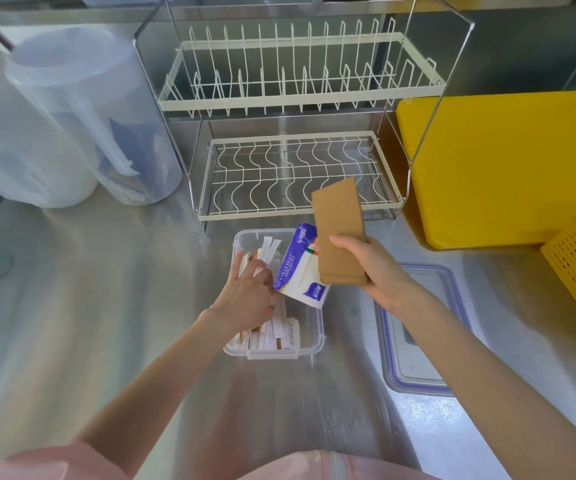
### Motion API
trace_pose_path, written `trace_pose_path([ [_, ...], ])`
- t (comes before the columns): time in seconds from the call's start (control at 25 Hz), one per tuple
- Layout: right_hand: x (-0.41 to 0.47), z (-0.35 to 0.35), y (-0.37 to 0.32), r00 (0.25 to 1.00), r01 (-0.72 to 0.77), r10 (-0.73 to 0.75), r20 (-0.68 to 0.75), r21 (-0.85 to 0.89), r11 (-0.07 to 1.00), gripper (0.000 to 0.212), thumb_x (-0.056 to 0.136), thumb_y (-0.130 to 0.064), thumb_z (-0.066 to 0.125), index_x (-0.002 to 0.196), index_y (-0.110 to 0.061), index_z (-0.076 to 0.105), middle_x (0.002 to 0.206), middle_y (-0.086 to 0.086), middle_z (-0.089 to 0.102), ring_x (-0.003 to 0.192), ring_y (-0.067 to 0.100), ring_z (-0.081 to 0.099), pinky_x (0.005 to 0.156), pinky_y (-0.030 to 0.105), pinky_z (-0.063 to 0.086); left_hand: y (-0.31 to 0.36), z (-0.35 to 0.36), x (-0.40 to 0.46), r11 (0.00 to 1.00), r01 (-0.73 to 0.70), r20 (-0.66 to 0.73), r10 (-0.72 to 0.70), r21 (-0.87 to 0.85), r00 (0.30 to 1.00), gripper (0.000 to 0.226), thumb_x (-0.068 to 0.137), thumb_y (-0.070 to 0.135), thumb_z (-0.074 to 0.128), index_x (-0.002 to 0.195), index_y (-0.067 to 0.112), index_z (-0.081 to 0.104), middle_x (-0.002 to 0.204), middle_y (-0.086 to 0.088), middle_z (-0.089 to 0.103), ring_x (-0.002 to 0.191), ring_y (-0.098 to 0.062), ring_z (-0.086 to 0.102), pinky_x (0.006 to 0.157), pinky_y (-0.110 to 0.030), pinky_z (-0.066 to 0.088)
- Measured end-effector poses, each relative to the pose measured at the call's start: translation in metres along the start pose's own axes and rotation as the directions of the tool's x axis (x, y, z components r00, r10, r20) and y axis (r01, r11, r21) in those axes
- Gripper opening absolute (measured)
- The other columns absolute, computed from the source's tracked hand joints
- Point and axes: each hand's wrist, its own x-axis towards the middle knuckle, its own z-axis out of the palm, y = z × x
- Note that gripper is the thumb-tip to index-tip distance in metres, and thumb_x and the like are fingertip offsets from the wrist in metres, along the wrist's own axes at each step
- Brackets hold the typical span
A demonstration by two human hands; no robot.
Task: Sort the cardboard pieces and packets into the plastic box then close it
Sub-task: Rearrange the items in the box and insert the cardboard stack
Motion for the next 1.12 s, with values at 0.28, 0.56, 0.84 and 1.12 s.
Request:
trace_pose_path([
  [0.28, 0.023, 0.024, -0.022, 0.998, 0.046, -0.059, -0.015, -0.438, 0.898, 0.014, 0.083, -0.026, 0.057, 0.071, -0.022, 0.056, 0.077, -0.002, 0.059, 0.071, 0.009, 0.055, 0.061, 0.021, 0.043, 0.019, 0.015, -0.002, 0.996, 0.013, -0.041, -0.017, -0.090, 0.999, 0.035, 0.086, 0.045, 0.043, 0.107, 0.025, 0.062, 0.151, 0.000, 0.025, 0.141, -0.026, 0.008, 0.112, -0.052, -0.013],
  [0.56, 0.035, 0.029, -0.030, 1.000, -0.004, 0.021, 0.019, -0.636, 0.772, 0.014, 0.084, -0.020, 0.054, 0.092, -0.011, 0.061, 0.087, 0.007, 0.057, 0.065, 0.009, 0.051, 0.057, 0.020, 0.039, 0.016, 0.017, -0.006, 0.981, 0.191, -0.057, -0.188, 0.046, 0.981, 0.052, 0.090, 0.041, 0.039, 0.138, 0.020, 0.033, 0.157, -0.008, 0.003, 0.144, -0.032, -0.011, 0.114, -0.051, -0.009],
  [0.84, 0.046, 0.052, -0.021, 0.989, 0.017, 0.110, 0.102, -0.803, 0.596, 0.017, 0.077, -0.020, 0.056, 0.065, -0.018, 0.045, 0.069, 0.002, 0.048, 0.064, 0.017, 0.049, 0.054, 0.023, 0.036, 0.009, 0.018, -0.009, 0.973, 0.231, -0.071, -0.232, -0.023, 0.970, 0.061, 0.091, 0.047, 0.037, 0.143, 0.021, 0.019, 0.157, -0.007, 0.012, 0.144, -0.032, 0.001, 0.115, -0.051, -0.001],
  [1.12, 0.045, 0.049, -0.009, 0.978, 0.187, -0.147, 0.146, -0.926, 0.327, 0.014, 0.079, -0.018, 0.052, 0.065, -0.017, 0.053, 0.123, 0.016, 0.046, 0.123, 0.032, 0.036, 0.090, 0.032, 0.038, 0.007, 0.022, -0.009, 0.970, 0.228, -0.077, -0.234, -0.080, 0.969, 0.052, 0.089, 0.044, 0.040, 0.136, 0.021, 0.036, 0.157, -0.006, 0.012, 0.144, -0.032, 0.001, 0.115, -0.052, -0.002],
])
